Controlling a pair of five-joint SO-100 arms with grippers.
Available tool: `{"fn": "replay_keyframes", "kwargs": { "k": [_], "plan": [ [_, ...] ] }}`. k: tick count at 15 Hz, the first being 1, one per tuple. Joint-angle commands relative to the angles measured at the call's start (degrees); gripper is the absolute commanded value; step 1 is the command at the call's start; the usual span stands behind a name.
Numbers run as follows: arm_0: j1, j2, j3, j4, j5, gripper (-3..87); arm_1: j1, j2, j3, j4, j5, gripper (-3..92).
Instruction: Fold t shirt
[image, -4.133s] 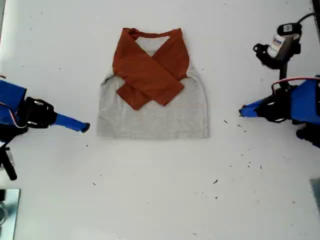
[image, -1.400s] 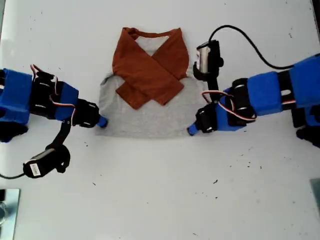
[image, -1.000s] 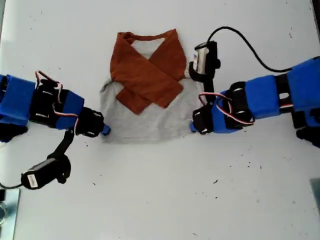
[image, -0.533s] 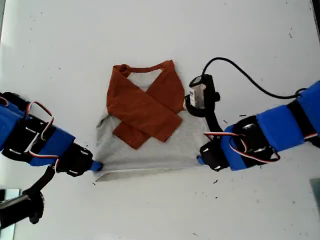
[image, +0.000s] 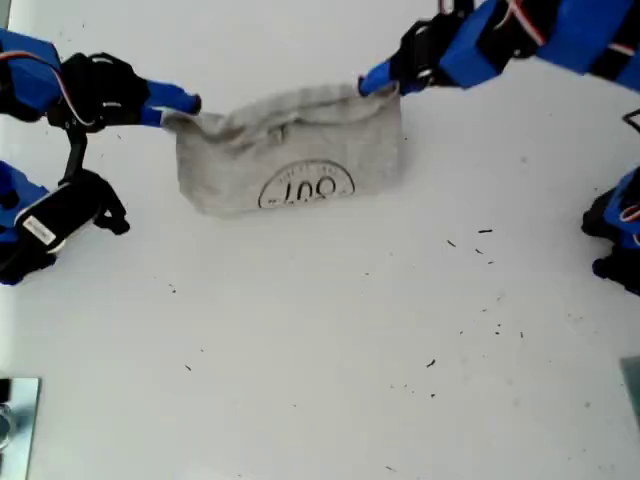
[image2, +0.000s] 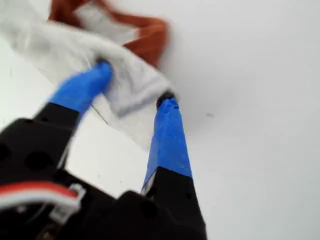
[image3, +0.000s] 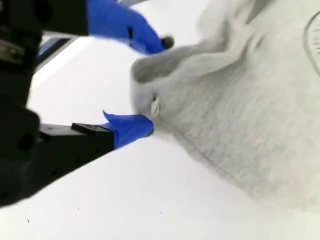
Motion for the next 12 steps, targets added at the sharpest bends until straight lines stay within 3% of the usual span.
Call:
{"fn": "replay_keyframes", "kwargs": {
  "k": [1, 2, 4, 6, 8, 9, 10, 11, 12],
  "plan": [
    [2.4, 6.4, 6.2, -3.8, -2.2, 23.8, 0.4, 13.4, 10.9, -0.3, 2.2, 29.4],
    [4.7, 10.1, 10.1, -5.7, -3.3, 18.7, -0.6, 18.6, 18.1, 0.1, 2.9, 29.4],
    [11.8, 17.7, 18.0, -6.9, -6.6, 17.8, -7.1, 31.6, 34.5, 0.0, 6.3, 29.4],
    [23.4, 24.7, 26.1, -8.7, -14.6, 15.1, -16.8, 48.2, 52.9, -3.4, 12.4, 29.4],
    [35.1, 33.6, 36.1, -12.5, -23.5, -0.2, -26.3, 67.1, 70.7, -3.9, 21.9, 7.8],
    [39.8, 40.5, 41.7, -12.5, -27.9, -0.3, -30.2, 75.2, 77.0, -1.9, 26.5, 3.5],
    [43.2, 51.1, 48.2, -10.5, -31.3, -0.3, -32.4, 83.1, 82.5, 1.5, 29.5, 3.5],
    [44.6, 57.4, 48.2, -2.7, -34.0, -0.1, -33.5, 93.3, 87.5, 8.7, 32.3, 3.5],
    [44.9, 60.8, 48.2, -2.2, -31.9, 6.5, -33.7, 91.1, 87.1, 9.5, 31.0, 3.6]
  ]
}}
